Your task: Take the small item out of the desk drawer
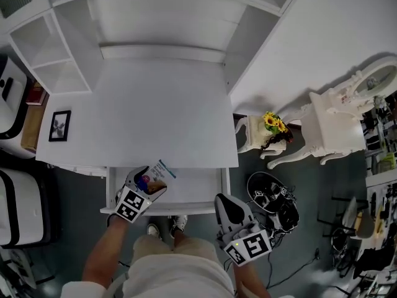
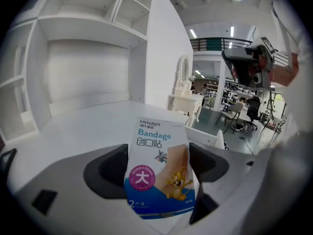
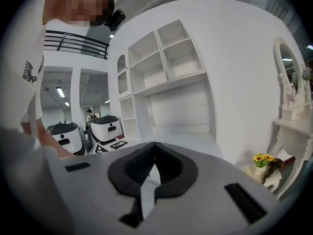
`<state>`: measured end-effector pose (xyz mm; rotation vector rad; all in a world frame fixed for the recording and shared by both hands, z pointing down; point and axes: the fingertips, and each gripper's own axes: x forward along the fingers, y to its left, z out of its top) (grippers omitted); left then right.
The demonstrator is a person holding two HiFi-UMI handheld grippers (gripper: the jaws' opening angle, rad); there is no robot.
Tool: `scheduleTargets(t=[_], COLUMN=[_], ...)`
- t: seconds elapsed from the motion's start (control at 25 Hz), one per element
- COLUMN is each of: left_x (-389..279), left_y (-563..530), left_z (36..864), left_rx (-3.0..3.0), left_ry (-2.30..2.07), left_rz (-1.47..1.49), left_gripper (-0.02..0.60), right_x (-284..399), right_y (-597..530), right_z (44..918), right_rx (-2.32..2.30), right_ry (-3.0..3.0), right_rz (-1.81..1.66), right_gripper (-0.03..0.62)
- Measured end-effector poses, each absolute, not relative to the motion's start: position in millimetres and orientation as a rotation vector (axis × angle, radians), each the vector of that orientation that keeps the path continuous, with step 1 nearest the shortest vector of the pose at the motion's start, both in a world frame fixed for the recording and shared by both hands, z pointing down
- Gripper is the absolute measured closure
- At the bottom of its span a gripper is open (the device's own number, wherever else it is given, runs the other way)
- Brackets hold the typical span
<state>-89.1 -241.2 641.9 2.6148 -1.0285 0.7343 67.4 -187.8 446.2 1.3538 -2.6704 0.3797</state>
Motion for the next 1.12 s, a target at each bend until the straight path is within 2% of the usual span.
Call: scheduleTargets(t=[0.68,1.12], left_x=[-157.0,-182.1], left_y=[-242.8,-226.2], left_z=[494.5,437.4], left_rx=[2.640,2.660], left_ry=[-1.478,-1.632], left_rz=[0.419,0.314], left_gripper=[0.184,0.184], right_x=[73.3,82.7], right_y=[-194.8,-199.6], right_z=[393.4,369.9], right_rx=[1.466,1.514], right_ry=[-2.728,-2.761], right_rz=[0.241,0.184], right_gripper=[0.585,0.585])
